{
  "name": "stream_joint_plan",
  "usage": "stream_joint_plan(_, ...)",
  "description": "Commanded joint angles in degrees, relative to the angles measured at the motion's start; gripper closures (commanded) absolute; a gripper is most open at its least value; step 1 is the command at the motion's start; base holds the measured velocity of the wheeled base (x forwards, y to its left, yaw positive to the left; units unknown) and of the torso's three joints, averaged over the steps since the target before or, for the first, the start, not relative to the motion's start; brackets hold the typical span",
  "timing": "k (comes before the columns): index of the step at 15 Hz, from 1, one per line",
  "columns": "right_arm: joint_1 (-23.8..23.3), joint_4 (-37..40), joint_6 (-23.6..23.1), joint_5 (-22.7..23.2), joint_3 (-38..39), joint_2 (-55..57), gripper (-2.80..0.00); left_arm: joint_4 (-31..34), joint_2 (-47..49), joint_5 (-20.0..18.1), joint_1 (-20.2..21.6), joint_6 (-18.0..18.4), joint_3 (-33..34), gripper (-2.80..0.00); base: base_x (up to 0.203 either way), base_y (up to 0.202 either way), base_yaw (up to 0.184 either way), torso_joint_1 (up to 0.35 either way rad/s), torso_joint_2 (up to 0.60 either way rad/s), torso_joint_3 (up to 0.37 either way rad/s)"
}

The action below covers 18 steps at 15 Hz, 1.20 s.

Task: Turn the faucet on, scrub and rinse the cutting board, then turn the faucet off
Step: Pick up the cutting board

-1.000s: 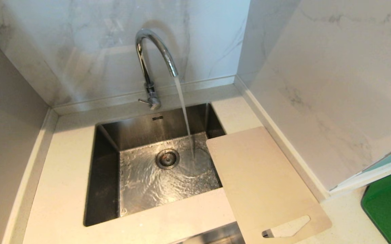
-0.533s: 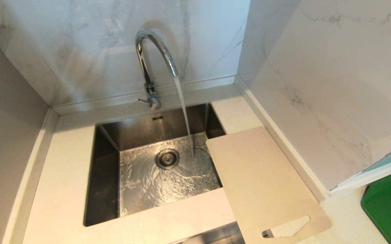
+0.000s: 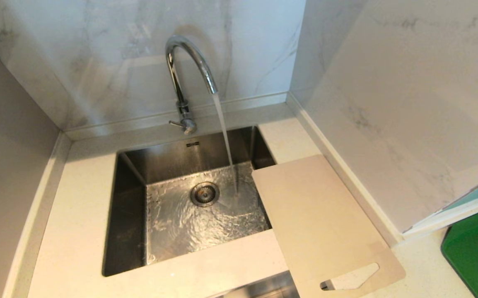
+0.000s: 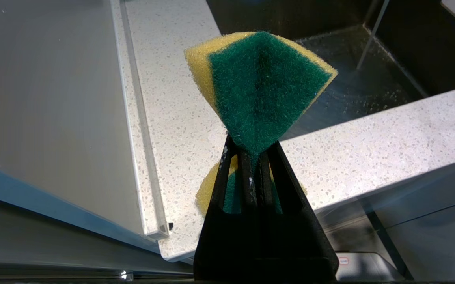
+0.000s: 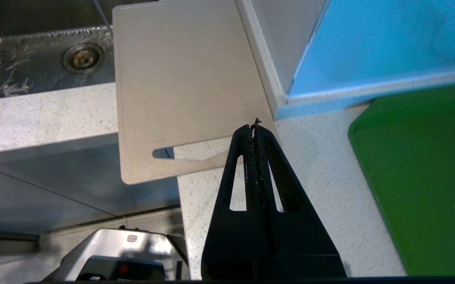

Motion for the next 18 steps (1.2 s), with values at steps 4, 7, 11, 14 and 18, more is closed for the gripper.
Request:
stream_joint_plan(4,0.1,1.2,-14.2,1.8,-11.6,23.6,0.00,0.0,0.0,0.0,0.0,0.0,0.0,0.00,0.000,0.000,0.000,0.000,0.00,0.000)
stream_joint_plan(7,0.2,1.3,-19.5,3.4,-16.0,32.4,0.00,0.0,0.0,0.0,0.0,0.0,0.0,0.00,0.000,0.000,0.000,0.000,0.00,0.000)
stream_joint_plan(11,0.2,4.9,-30.3,3.3,-22.3,43.1,0.00,0.0,0.0,0.0,0.0,0.0,0.0,0.00,0.000,0.000,0.000,0.000,0.00,0.000)
stream_joint_plan(14,0.2,18.3,-35.0,1.3,-29.3,45.5,0.00,0.0,0.0,0.0,0.0,0.0,0.0,0.00,0.000,0.000,0.000,0.000,0.00,0.000)
stream_joint_plan(18,1.9,23.1,-42.3,-4.2,-35.0,50.9,0.00,0.0,0.0,0.0,0.0,0.0,0.0,0.00,0.000,0.000,0.000,0.000,0.00,0.000)
